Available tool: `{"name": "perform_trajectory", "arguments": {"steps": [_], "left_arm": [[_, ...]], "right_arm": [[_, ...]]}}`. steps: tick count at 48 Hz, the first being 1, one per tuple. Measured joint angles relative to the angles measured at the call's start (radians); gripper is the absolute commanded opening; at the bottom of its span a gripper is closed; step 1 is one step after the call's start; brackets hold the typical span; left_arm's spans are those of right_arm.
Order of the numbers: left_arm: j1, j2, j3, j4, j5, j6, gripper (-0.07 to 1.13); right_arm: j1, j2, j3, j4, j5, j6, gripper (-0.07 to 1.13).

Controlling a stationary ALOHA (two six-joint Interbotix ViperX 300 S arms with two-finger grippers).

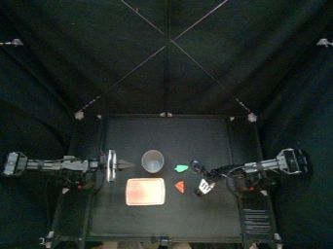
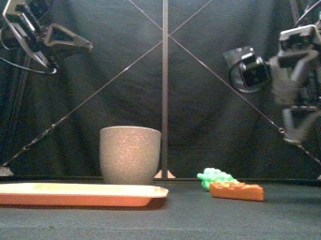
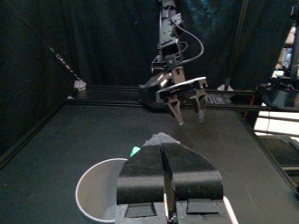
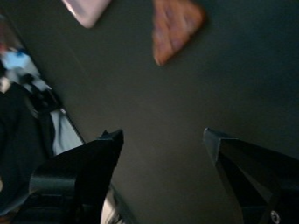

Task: Pick the pie then place it in the grey bowl
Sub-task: Pick the pie

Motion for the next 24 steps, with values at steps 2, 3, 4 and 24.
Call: {"name": "perform_trajectory", "arguments": {"steps": [2,3,4,24], "left_arm": [[0.002,0.0,0.002,0.0,0.0,-0.002,0.01],[0.002,0.0,0.003,0.0,0.0,0.0,0.01],[0.002,0.0,0.006,0.0,0.0,0.0,0.01],[0.011,0.0,0.032,0.0,0.0,0.0,0.01]], "right_arm": [[-0.005,0.009,-0.018,-0.048,0.026,0.058,1.06],[-0.006,0.011,-0.025,-0.071,0.032,0.084,1.06],[-0.006,0.015,-0.034,-0.097,0.037,0.114,1.06],[0.161,0.232,-0.218,-0.681,0.003,0.753,1.06]]}}
